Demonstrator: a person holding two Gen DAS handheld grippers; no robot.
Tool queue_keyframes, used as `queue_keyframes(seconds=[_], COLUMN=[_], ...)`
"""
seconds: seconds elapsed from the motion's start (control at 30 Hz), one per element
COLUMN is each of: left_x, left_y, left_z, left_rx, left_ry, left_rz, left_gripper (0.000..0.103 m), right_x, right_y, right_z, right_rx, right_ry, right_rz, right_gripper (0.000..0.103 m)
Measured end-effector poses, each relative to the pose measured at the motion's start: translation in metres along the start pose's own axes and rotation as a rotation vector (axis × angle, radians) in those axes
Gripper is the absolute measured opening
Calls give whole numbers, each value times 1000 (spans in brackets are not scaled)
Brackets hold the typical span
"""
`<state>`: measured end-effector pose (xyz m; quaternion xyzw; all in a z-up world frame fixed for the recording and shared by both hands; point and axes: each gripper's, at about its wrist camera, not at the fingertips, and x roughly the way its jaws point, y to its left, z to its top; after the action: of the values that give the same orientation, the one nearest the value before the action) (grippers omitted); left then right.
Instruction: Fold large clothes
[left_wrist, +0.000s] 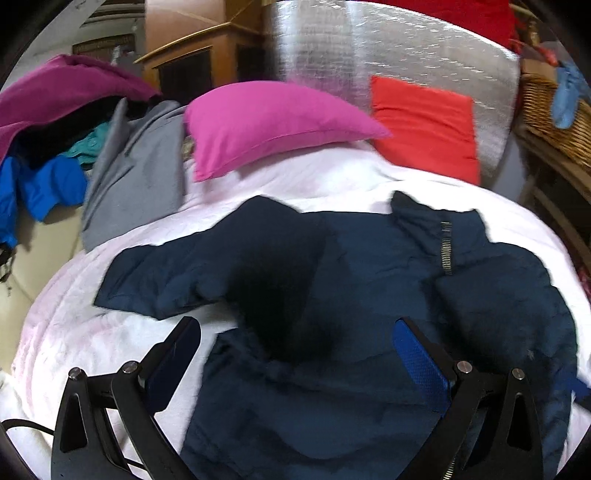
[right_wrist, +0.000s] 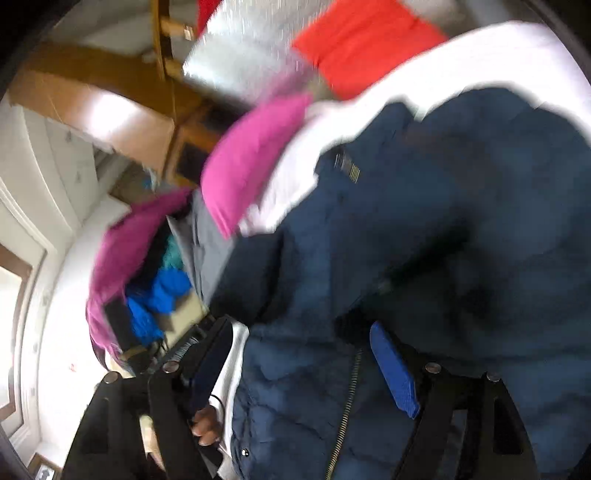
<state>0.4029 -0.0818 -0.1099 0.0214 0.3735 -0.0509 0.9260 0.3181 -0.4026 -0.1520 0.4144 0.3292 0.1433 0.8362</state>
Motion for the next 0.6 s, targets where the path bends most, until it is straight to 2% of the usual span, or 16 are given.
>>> queue_keyframes(seconds=[0.1, 0.13, 0.23, 0.37, 0.4, 0.47, 0.53, 0.57, 0.6], left_x=[-6, -8, -13, -15, -14, -8, 3, 11, 14], left_y=[-26, -37, -68, -114, -123, -145, -161, -167, -168], left_z=[-6, -8, -12, -18, -18, -22, -25, -26, -28], left_rx=[62, 89, 138, 214, 228, 273, 305, 312, 307], left_ry=[-11, -11, -25, -33, -31, -26, -3, 19, 33], left_rz=[-92, -129, -207, -276, -281, -266, -227, -222, -231], left_gripper=[103, 103, 103, 103, 103, 103, 103, 103, 103], right_x=[-50, -63, -77, -76, -72, -67, -65, -63, -58], right_y=[-19, -29, -61, -101, -110, -126, -138, -141, -144], right_z=[11, 15, 25, 38, 42, 48, 52, 53, 53], right_rx=[10, 21, 51, 165, 174, 195, 208, 207, 205], right_ry=[-160, -210, -273, -252, -244, -218, -193, -176, -159], right_rz=[-97, -171, -356, -394, -426, -436, -425, -431, -444], right_gripper=[80, 80, 80, 78, 78, 76, 69, 62, 50])
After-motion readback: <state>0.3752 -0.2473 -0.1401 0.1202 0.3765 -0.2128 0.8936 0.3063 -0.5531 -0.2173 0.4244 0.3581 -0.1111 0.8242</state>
